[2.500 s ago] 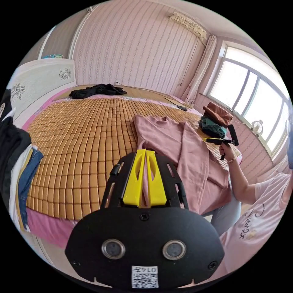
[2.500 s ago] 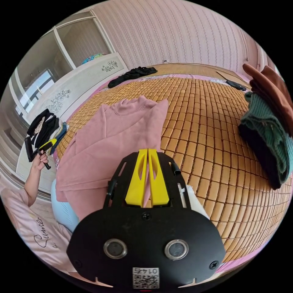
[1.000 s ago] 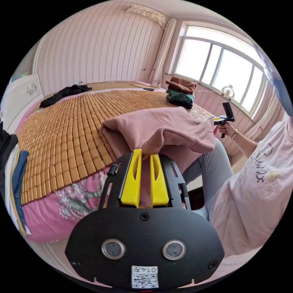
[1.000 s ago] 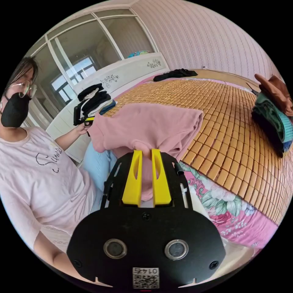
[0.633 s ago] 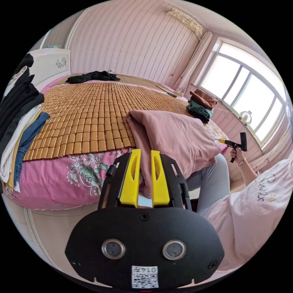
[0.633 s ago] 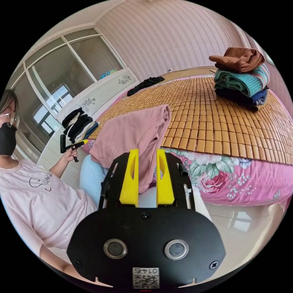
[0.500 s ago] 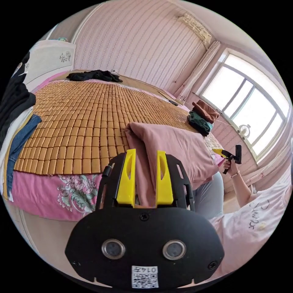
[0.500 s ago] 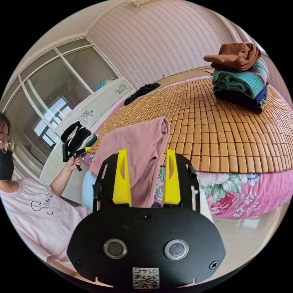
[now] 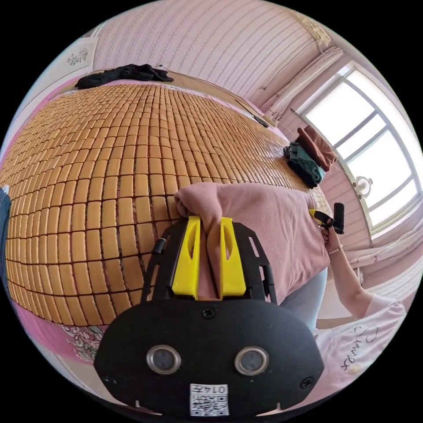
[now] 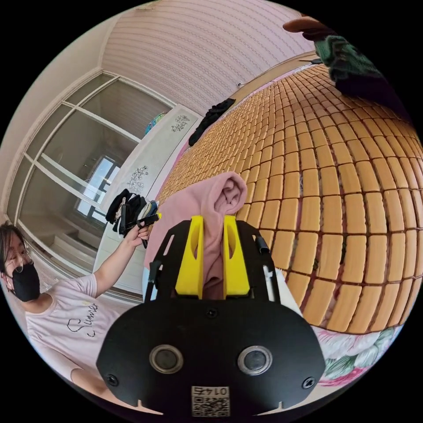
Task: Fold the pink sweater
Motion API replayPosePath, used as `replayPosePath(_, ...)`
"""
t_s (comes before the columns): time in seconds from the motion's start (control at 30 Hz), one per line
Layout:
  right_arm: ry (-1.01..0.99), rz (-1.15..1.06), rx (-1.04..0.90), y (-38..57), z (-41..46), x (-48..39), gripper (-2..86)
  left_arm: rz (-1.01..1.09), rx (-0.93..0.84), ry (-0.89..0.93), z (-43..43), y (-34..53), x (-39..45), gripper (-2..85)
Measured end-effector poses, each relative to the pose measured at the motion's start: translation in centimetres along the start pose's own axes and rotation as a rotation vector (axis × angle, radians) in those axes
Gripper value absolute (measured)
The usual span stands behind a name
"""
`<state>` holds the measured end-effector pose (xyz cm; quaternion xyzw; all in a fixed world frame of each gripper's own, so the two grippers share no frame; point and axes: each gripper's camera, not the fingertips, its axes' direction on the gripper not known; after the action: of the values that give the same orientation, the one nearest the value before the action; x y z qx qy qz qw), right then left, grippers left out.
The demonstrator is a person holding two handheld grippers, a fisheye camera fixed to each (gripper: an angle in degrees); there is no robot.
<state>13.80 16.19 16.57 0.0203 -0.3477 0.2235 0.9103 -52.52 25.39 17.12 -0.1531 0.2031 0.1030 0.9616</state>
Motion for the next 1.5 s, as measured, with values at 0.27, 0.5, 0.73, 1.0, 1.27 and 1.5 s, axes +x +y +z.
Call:
replayPosePath(0.27,-0.023,-0.296,0.12,-2.1,-3.9,-10.9,6.4,0.116,0.327,-0.008,-10.3,-0.2,5.7,6.2)
replayPosePath(0.5,0.324,-0.113,-0.048,-5.3,5.7,-9.0,8.9,-0.045,0.087,-0.245,-2.6,-2.8,2.8,8.5)
replayPosePath(0.73,0.778,-0.225,0.074,2.2,9.8,-18.6,3.2,0.003,0.42,-0.147,-11.0,4.9,5.8,5.4)
replayPosePath(1.0,0.968,-0.233,0.144,13.6,25.0,-31.1,-0.7,-0.049,0.683,0.105,-12.8,14.4,17.1,-0.9)
replayPosePath(1.27,1.344,-0.334,0.141,21.3,34.7,-37.1,-1.0,-0.02,0.7,0.111,-13.3,18.0,21.9,-1.0)
replayPosePath(1.5,1.199,-0.412,0.368,24.8,35.5,-40.3,-1.0,0.046,0.789,0.056,-14.6,21.5,25.0,-1.0)
